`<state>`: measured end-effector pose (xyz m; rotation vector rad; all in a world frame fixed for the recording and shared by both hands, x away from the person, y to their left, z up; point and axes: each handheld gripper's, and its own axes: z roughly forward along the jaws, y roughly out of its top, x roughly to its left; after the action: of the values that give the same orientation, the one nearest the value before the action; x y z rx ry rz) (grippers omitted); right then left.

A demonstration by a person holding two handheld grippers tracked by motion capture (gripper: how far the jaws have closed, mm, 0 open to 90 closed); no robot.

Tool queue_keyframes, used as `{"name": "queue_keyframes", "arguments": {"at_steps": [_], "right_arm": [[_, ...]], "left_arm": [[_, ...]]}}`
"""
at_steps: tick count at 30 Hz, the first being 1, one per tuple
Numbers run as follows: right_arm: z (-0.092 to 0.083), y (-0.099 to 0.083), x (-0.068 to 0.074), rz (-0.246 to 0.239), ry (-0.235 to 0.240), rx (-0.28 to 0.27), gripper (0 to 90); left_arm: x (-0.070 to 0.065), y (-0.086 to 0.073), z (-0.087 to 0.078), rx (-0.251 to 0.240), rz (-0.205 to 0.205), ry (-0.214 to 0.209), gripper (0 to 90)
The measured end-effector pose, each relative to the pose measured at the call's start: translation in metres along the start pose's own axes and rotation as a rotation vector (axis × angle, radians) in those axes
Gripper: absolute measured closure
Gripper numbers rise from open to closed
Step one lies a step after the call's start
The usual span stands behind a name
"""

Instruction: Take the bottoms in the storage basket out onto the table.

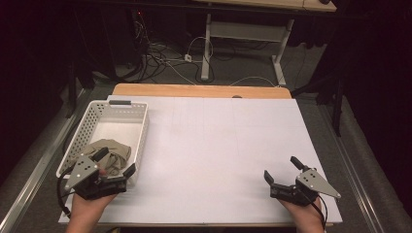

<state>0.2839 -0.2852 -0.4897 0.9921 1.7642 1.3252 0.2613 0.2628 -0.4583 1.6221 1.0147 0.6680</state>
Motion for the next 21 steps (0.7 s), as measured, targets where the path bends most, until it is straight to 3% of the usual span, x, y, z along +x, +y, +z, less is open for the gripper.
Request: {"name": "queue_keyframes", "arguments": {"at_steps": [7, 10, 12, 14, 17, 21], "right_arm": [[0.004, 0.001, 0.002, 0.003, 0.012, 0.002, 0.0], [0.006, 0.000, 0.001, 0.010, 0.017, 0.009, 0.0], [0.009, -0.001, 0.001, 0.014, 0.023, 0.016, 0.0], [0.009, 0.000, 0.001, 0.013, 0.025, 0.016, 0.0], [0.010, 0.000, 0.001, 0.013, 0.024, 0.014, 0.0], [0.011, -0.001, 0.000, 0.015, 0.025, 0.025, 0.0]], "left_arm": [[0.016, 0.000, -0.011, 0.007, 0.025, 0.050, 0.0], [0.028, -0.005, -0.019, 0.011, -0.008, 0.081, 0.0], [0.037, -0.007, -0.022, 0.017, -0.003, 0.097, 0.0], [0.050, -0.010, -0.030, 0.019, -0.036, 0.122, 0.0], [0.060, -0.012, -0.039, 0.008, -0.070, 0.148, 0.0], [0.069, -0.013, -0.046, 0.004, -0.080, 0.175, 0.0]]}}
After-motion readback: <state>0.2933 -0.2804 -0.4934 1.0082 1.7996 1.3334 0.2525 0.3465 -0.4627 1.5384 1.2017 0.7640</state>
